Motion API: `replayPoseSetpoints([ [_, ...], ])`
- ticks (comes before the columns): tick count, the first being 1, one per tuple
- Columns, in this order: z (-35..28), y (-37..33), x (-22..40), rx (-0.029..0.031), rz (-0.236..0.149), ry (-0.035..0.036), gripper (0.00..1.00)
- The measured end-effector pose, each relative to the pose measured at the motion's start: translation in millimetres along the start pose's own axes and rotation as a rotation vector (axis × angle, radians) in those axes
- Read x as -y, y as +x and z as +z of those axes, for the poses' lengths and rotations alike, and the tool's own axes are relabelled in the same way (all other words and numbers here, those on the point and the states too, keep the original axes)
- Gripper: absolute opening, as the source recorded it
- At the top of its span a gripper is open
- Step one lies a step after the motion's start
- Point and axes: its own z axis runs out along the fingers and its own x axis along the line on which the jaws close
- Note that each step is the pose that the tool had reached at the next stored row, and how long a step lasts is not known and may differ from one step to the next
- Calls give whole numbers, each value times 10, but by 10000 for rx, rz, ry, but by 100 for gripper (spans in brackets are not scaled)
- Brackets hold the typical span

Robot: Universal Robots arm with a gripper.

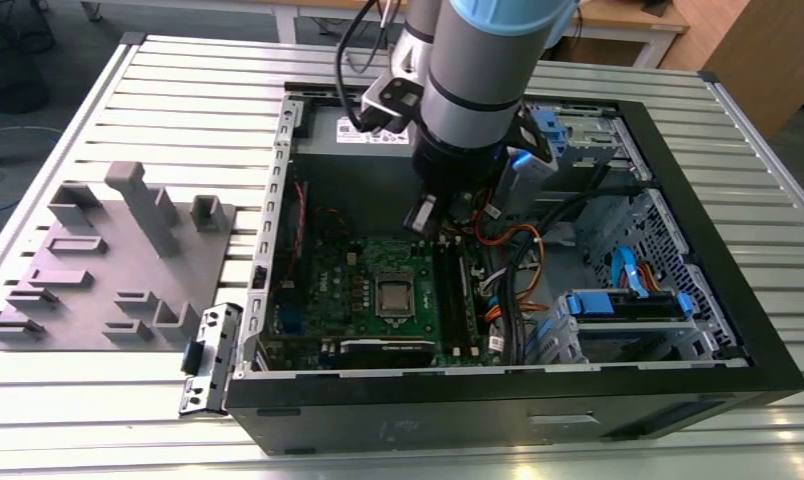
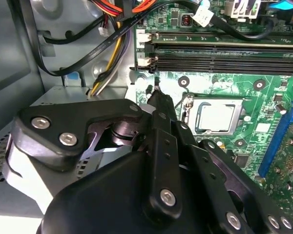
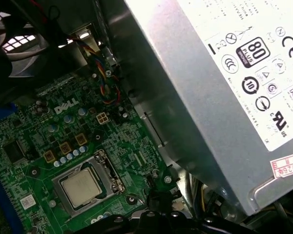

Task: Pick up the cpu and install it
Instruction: 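Install the first cpu locking lever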

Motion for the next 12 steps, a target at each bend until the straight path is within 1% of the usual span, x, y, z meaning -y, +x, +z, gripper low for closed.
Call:
replayPoseSetpoints([
  [2,-1,14,1,-19,-36,8,11],
  [4,-2,28,3,-55,-72,25,11],
  [8,-3,52,9,-166,-127,82,11],
  [10,-5,64,11,-232,-153,115,11],
  [12,-6,76,13,-274,-173,135,11],
])
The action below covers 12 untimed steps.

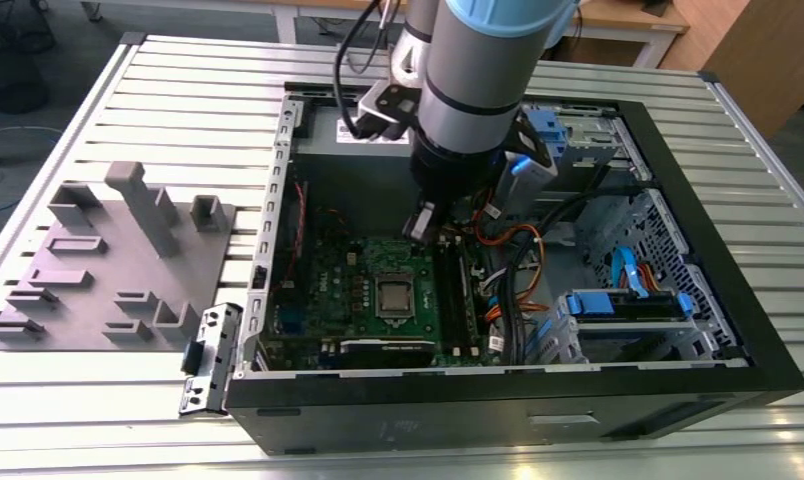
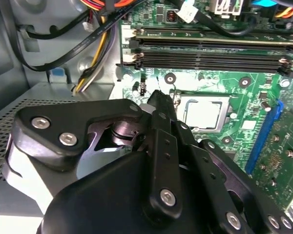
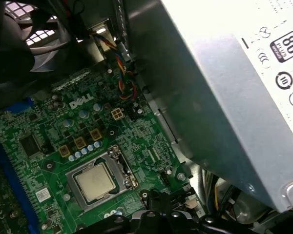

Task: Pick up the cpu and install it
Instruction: 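Install the first cpu locking lever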

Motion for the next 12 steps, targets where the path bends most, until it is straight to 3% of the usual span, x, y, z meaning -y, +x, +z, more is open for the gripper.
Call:
replayPoseSetpoints([
  [3,2,12,4,-50,-25,27,11],
  [12,11,53,22,-299,-84,157,11],
])
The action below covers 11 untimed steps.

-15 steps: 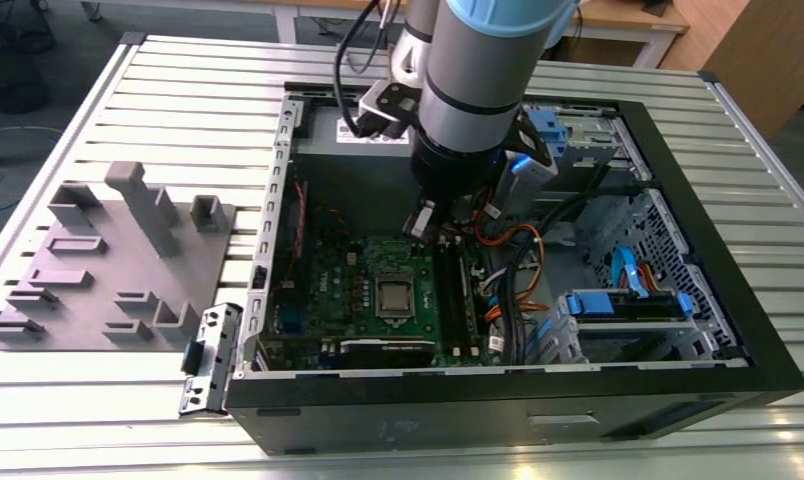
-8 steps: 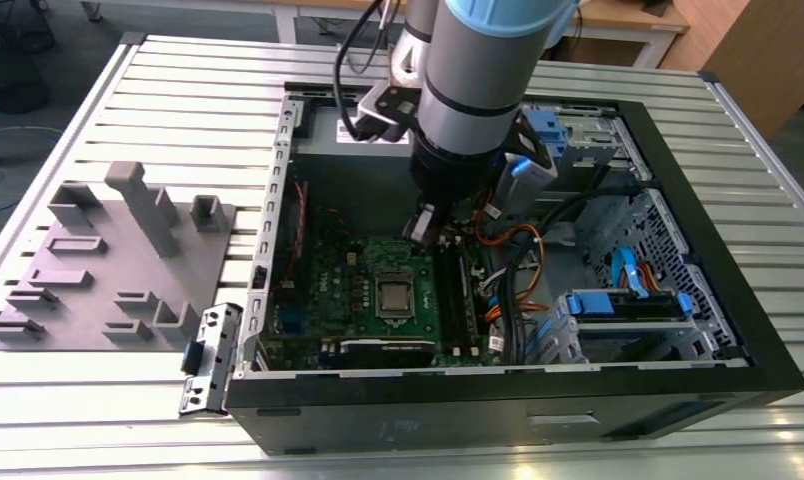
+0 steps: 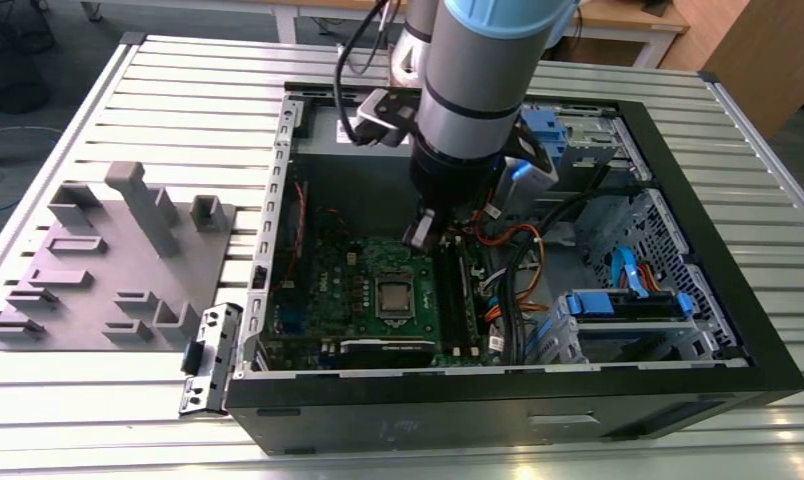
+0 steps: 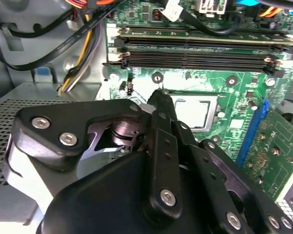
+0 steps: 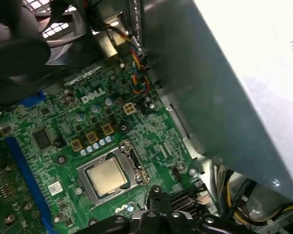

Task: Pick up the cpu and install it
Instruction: 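Install the first cpu locking lever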

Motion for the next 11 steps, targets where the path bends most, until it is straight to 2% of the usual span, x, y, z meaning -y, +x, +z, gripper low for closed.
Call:
replayPoseSetpoints([
  [5,4,43,5,-89,-18,46,11],
  [11,33,82,-2,-234,-22,122,11],
])
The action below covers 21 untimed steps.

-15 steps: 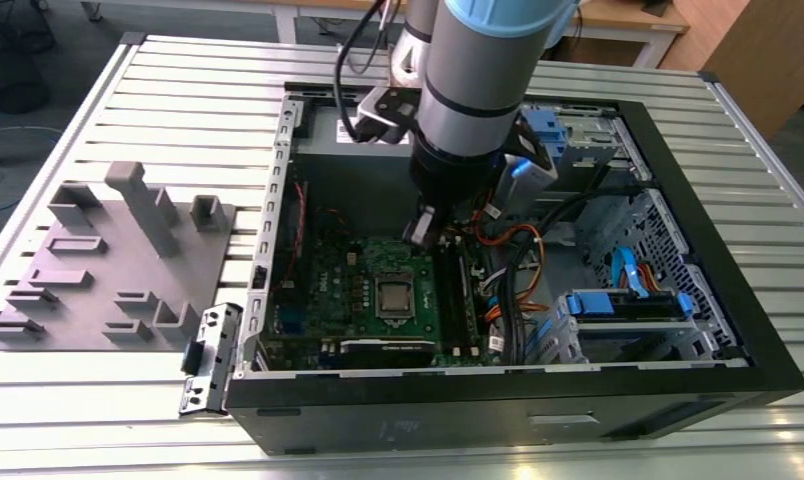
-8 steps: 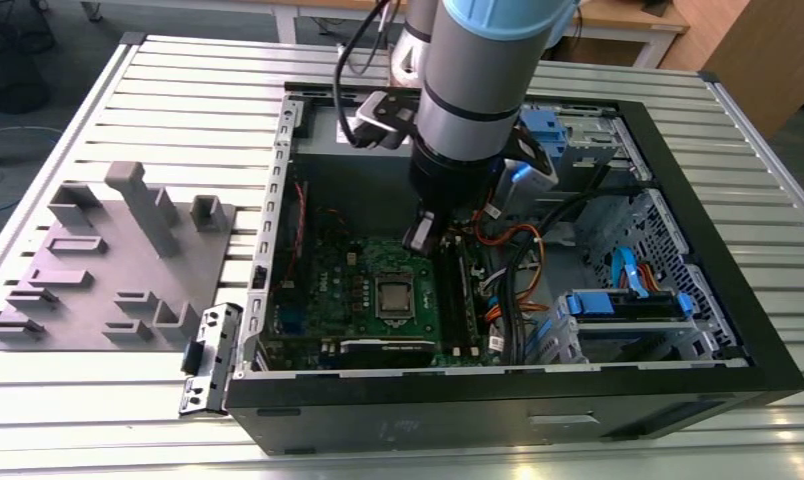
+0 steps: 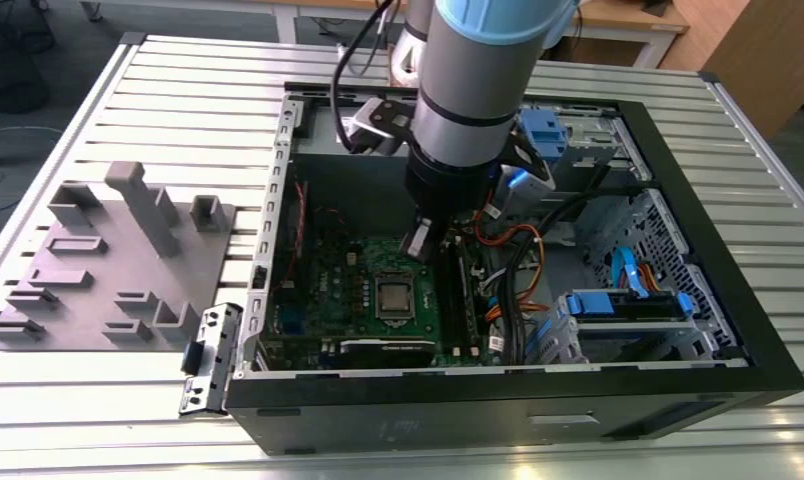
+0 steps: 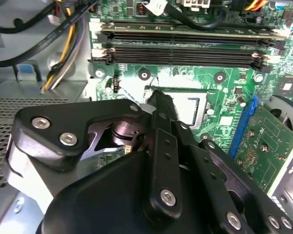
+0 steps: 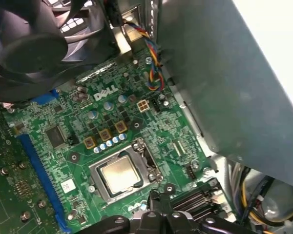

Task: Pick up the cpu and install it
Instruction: 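Install the first cpu locking lever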

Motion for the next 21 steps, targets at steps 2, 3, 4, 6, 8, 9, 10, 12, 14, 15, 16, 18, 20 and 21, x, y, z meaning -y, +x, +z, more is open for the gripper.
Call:
replayPoseSetpoints([
  [2,20,14,-5,-47,3,26,11],
  [3,30,21,-8,-76,3,41,11],
  [4,40,28,-10,-104,4,55,11],
  [6,59,39,-15,-158,6,84,11],
  [8,80,49,-18,-207,8,109,11],
  [9,92,53,-18,-223,7,118,11],
  [10,105,57,-17,-237,7,125,11],
  [12,115,58,-17,-248,9,130,11],
  [14,115,58,-17,-249,8,131,11],
  [15,116,58,-17,-249,9,130,11],
  [16,117,58,-17,-247,9,130,11],
  [18,118,58,-17,-253,9,133,11],
  [20,119,58,-17,-274,10,145,11],
  [21,119,58,-17,-287,10,150,11],
])
